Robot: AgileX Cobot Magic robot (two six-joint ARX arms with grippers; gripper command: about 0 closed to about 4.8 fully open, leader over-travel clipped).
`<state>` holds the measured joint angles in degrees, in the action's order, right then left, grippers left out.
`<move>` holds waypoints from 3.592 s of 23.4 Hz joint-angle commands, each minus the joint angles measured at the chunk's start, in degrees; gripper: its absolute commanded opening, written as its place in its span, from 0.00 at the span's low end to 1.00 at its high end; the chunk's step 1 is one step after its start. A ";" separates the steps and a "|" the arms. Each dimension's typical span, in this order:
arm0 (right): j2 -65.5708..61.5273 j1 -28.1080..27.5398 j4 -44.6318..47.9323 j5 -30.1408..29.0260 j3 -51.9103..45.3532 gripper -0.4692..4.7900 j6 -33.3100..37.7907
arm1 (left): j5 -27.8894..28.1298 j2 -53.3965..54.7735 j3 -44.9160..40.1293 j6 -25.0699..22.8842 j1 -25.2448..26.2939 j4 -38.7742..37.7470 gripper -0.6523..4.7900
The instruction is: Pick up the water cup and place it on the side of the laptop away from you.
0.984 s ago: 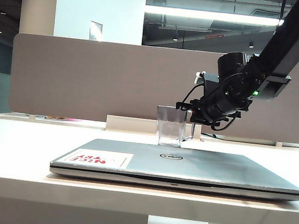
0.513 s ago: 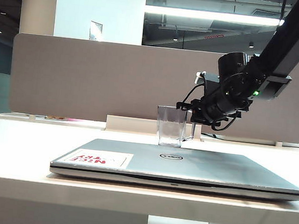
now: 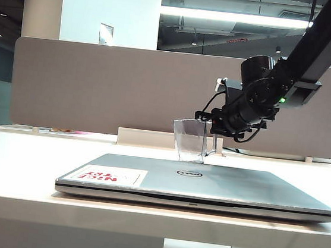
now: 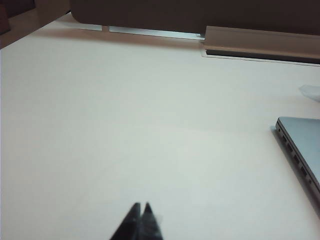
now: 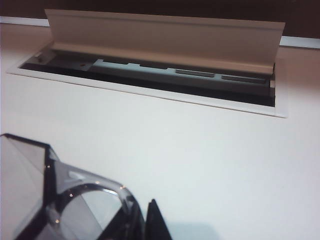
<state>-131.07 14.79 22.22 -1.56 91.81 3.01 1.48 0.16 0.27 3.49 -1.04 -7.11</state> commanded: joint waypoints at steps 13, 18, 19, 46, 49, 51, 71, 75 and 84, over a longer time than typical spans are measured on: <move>1.38 0.09 -4.33 -0.09 0.55 0.32 0.42 | 1.51 0.07 0.17 -0.07 -0.04 0.48 0.11; 2.32 0.09 -8.28 -0.11 0.55 0.32 0.42 | 1.51 0.07 0.17 -0.04 -0.04 0.52 0.11; 2.43 0.09 -9.35 -0.13 0.55 0.32 0.42 | 1.51 0.07 0.17 -0.07 -0.04 0.55 0.11; 26.88 -0.76 -37.53 0.15 -9.20 0.08 -4.50 | 1.27 0.07 0.17 -0.04 -0.04 1.51 0.11; 31.58 -0.92 -35.76 0.15 -12.72 0.08 -4.55 | 1.05 0.07 0.20 -0.04 -0.04 2.60 0.11; 36.44 -1.40 -33.38 0.02 -16.90 0.08 -4.50 | 0.79 0.07 0.22 -0.02 -0.04 3.45 0.11; 77.61 -1.73 -19.91 6.67 -56.39 0.08 2.38 | 0.85 0.07 0.22 -0.04 -0.04 3.34 0.11; 83.89 -1.70 -18.53 6.99 -62.20 0.08 3.54 | 0.85 0.07 0.24 -0.04 -0.04 3.34 0.11; 104.06 -2.54 -19.34 10.60 -78.05 0.08 6.16 | 0.83 0.07 0.24 -0.02 -0.04 3.32 0.11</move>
<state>-28.16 12.95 2.24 8.95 14.57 9.04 2.35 0.16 0.27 3.49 -1.04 -4.51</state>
